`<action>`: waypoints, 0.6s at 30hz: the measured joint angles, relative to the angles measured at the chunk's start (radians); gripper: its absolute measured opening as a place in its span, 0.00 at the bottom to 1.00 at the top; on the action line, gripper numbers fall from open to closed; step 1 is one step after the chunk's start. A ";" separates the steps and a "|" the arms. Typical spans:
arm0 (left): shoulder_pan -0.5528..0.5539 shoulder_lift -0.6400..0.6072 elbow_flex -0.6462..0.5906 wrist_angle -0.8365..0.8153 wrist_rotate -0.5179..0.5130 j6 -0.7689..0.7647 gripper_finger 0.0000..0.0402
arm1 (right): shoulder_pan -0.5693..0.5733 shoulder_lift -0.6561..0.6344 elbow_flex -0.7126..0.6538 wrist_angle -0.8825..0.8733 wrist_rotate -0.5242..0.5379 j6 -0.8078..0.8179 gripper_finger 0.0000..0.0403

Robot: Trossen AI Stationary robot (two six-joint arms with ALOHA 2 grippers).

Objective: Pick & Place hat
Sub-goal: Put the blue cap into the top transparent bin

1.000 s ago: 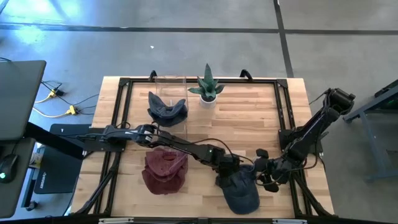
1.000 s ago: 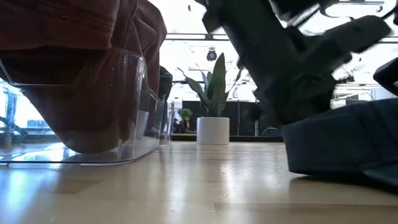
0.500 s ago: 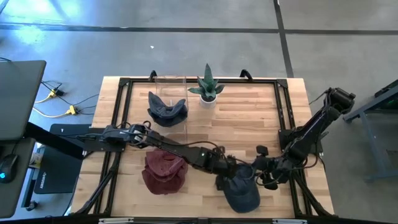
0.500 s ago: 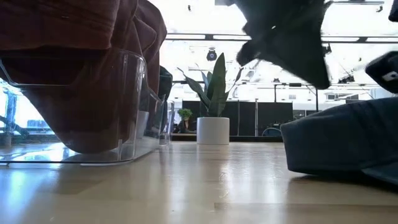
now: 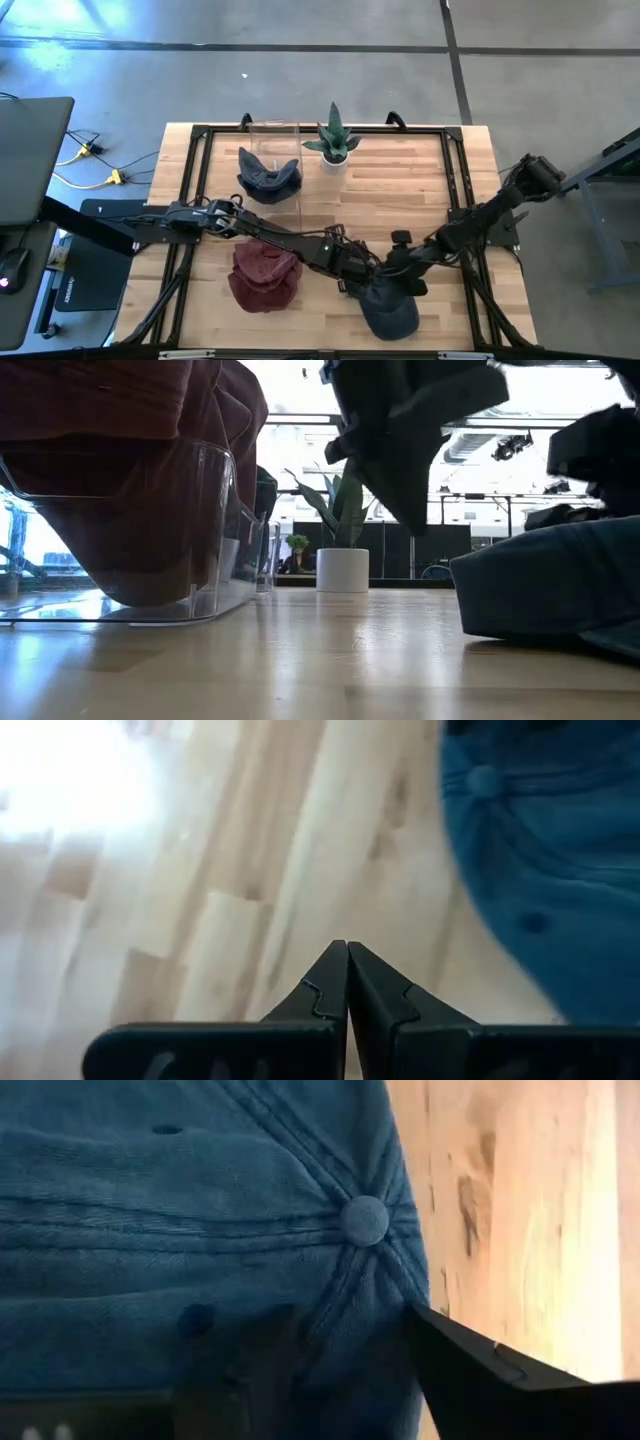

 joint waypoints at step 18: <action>-0.001 0.000 -0.001 -0.251 -0.284 -0.171 0.00 | 0.109 -0.252 0.021 -0.097 0.092 0.048 0.02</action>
